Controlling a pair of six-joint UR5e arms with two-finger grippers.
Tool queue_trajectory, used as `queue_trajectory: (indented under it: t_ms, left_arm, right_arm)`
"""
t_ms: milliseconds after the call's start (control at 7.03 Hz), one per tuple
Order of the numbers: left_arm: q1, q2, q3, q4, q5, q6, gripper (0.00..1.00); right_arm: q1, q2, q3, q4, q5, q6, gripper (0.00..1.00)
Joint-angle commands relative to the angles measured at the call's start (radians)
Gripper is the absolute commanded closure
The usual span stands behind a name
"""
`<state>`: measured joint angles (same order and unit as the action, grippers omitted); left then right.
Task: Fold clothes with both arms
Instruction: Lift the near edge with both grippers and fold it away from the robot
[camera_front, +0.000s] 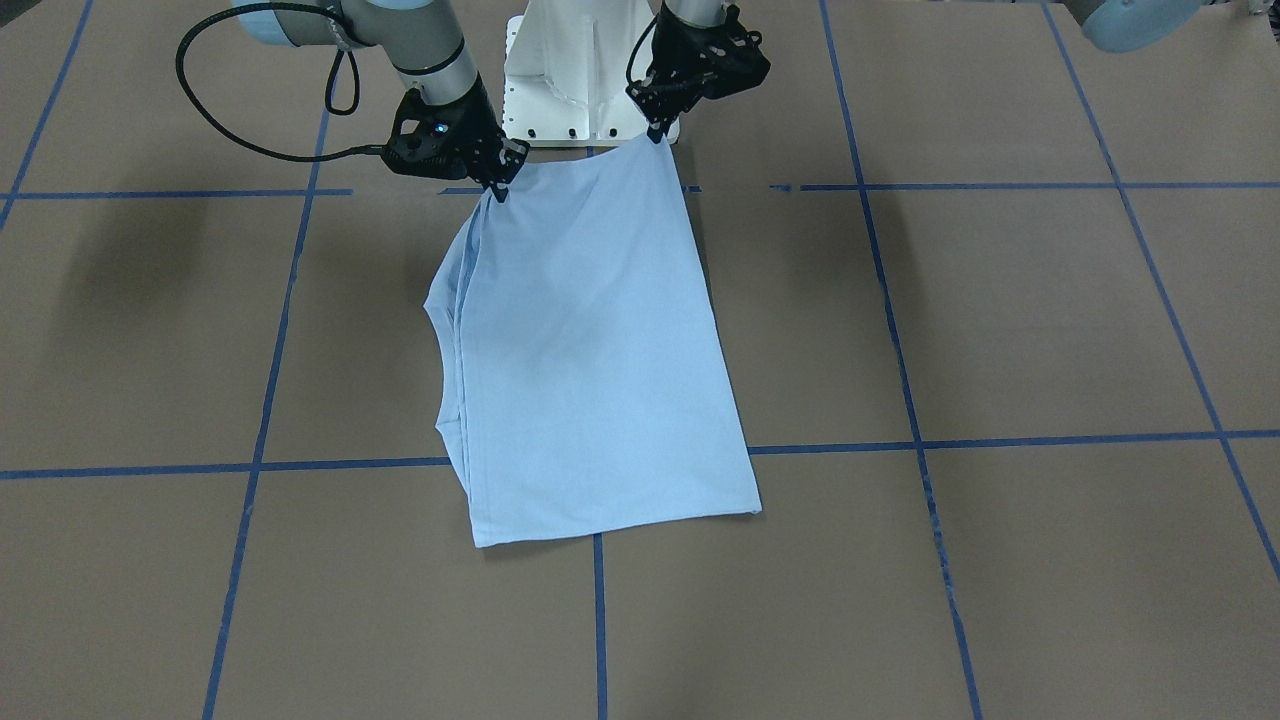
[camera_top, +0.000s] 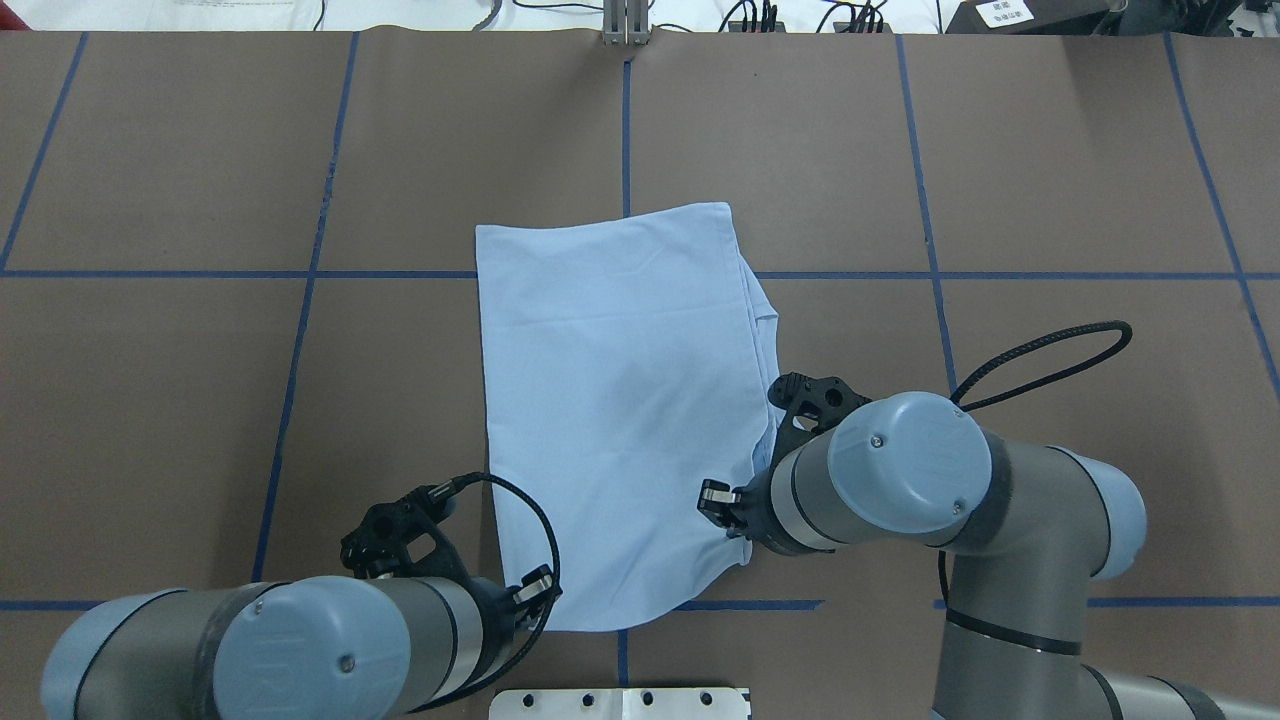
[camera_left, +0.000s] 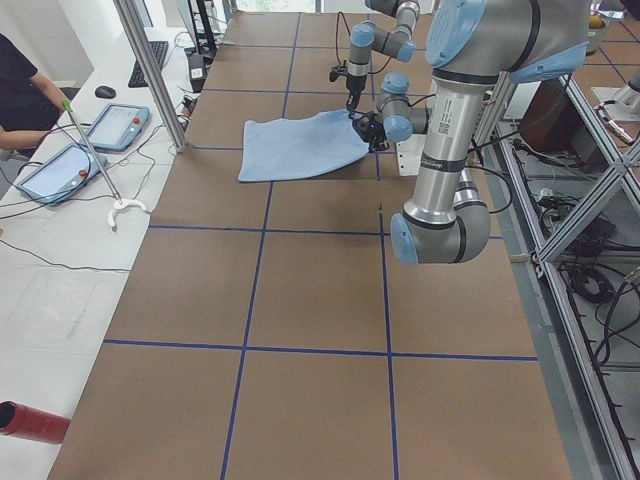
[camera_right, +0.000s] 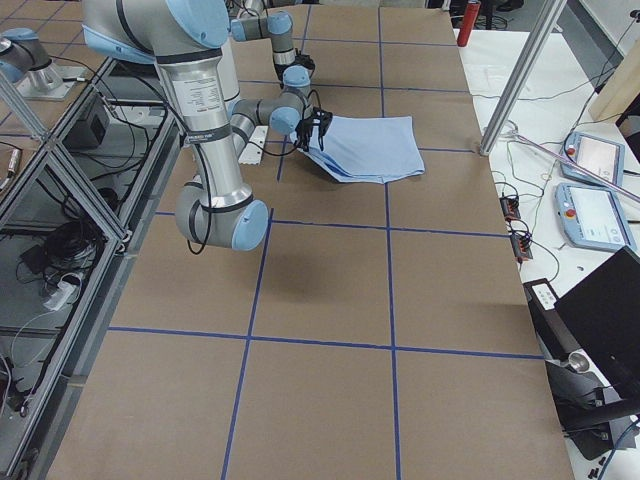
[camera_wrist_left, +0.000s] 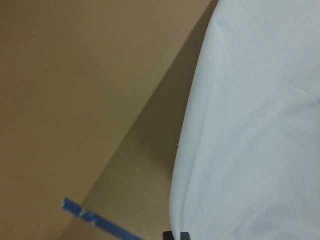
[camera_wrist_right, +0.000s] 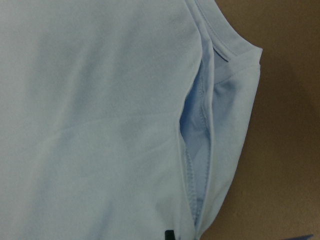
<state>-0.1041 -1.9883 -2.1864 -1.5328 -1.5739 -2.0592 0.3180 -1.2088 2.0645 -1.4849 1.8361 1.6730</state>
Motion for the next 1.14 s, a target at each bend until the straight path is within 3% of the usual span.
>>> queue_trajectory:
  t_ms: [0, 284, 427, 711, 853, 995]
  left_arm:
    - [0.037, 0.008, -0.061, 0.056, 0.000, 0.001, 1.00]
    - [0.005, 0.000, -0.046, 0.056, -0.002, 0.042, 1.00]
    - [-0.070, -0.004, -0.043, 0.054, -0.002, 0.094, 1.00]
    - [-0.216, -0.021, -0.009, 0.040, -0.008, 0.218, 1.00]
    - [-0.262, -0.053, 0.069, 0.007, -0.008, 0.244, 1.00]
    - [-0.291, -0.058, 0.135, -0.062, -0.006, 0.255, 1.00]
  right_arm:
    - [-0.025, -0.020, 0.039, 0.001, 0.022, 0.002, 1.00]
    - [0.039, -0.003, 0.005, 0.001, 0.012, -0.012, 1.00]
    - [0.090, 0.032, -0.027, 0.005, 0.011, -0.030, 1.00]
    - [0.179, 0.092, -0.166, 0.174, 0.012, -0.038, 1.00]
    - [0.205, 0.135, -0.270, 0.266, 0.012, -0.036, 1.00]
    - [0.234, 0.187, -0.358, 0.285, 0.012, -0.036, 1.00]
